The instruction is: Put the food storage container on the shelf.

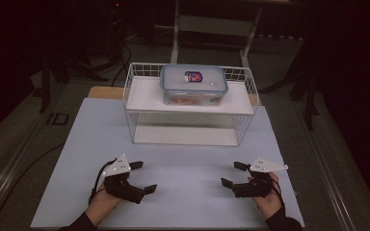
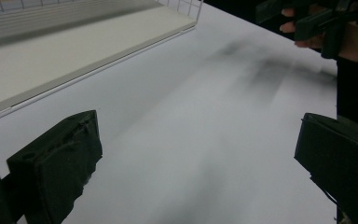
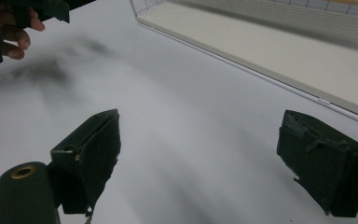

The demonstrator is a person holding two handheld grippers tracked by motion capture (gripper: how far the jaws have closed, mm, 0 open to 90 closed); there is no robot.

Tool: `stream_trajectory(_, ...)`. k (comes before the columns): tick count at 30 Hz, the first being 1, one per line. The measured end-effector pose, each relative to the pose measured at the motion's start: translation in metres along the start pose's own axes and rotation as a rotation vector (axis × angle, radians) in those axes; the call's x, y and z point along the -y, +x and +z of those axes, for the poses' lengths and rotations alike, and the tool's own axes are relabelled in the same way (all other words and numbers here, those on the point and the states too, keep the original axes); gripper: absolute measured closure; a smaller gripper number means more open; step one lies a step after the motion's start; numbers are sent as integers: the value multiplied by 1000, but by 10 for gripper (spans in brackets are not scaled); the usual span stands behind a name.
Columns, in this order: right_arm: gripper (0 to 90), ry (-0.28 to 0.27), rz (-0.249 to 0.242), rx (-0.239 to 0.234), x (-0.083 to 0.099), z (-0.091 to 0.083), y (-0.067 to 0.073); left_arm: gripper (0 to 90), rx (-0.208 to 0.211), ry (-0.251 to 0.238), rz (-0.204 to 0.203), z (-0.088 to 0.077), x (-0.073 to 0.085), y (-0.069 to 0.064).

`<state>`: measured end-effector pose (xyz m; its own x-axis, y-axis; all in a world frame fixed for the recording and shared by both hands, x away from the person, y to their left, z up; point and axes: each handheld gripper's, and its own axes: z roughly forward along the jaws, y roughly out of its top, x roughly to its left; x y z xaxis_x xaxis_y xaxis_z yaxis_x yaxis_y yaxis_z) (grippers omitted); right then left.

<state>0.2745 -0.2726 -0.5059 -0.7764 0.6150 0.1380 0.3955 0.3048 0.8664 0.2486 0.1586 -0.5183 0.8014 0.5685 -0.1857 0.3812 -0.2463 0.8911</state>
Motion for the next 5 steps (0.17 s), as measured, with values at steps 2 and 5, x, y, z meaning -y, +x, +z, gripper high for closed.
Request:
stream_trajectory(2,132,0,-1,1,0,1,0,1,-4,1,2,0,0,0)
stream_trajectory(5,132,4,-1,1,1,1,0,0,-4,0,-3,1,1,1)
